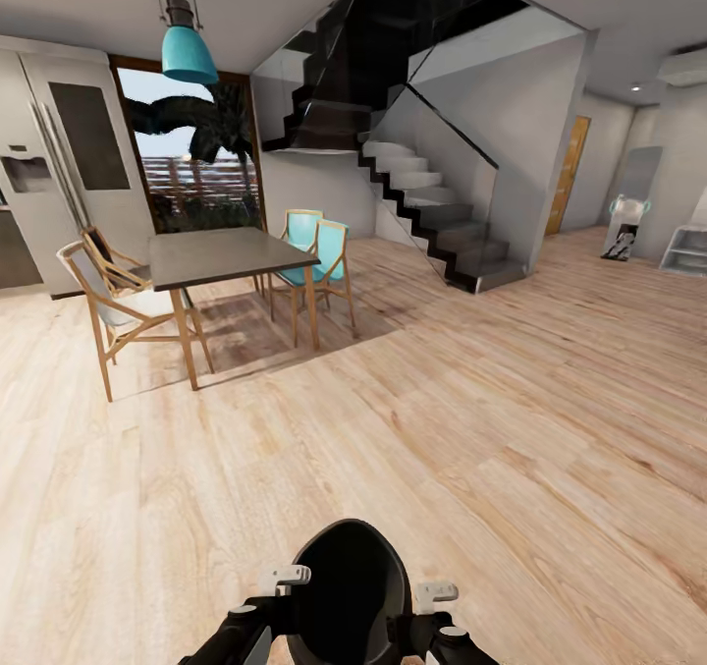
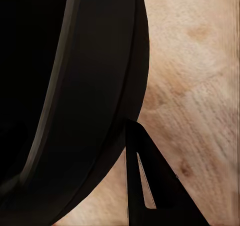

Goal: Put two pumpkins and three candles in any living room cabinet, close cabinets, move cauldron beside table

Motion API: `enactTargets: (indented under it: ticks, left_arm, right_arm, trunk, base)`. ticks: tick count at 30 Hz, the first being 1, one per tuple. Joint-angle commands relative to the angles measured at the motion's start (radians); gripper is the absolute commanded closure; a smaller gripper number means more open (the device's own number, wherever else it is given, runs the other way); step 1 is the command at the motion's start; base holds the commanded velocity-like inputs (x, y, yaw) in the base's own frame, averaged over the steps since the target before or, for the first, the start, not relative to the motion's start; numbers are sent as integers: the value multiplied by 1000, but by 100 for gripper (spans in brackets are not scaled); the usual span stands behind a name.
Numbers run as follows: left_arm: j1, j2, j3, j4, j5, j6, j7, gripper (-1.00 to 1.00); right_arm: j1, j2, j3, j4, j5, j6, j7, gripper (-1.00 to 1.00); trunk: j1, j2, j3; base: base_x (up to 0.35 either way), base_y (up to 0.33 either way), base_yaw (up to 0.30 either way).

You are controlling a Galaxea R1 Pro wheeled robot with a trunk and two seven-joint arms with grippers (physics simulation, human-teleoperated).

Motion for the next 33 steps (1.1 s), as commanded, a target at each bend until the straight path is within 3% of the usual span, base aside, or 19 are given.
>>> enactTargets:
  ticks: [1, 12, 33]
  left_arm:
    - [0, 1, -10, -5, 1, -1, 8, 100]
    - [0, 0, -10, -5, 1, -1, 8, 100]
    - [0, 0, -10, -5, 1, 0, 9, 100]
  right_arm:
    - [-1, 2, -3, 0, -18, 5, 2, 100]
    - [-1, 2, -2, 0, -19, 5, 1, 100]
    - [-1, 2, -1, 0, -18, 5, 1, 100]
  trunk:
    - [0, 0, -1]
    - [0, 0, -1]
    - [0, 0, -1]
  base:
    - [0, 0, -279]
    - [53, 0, -259]
    - [290, 0, -11]
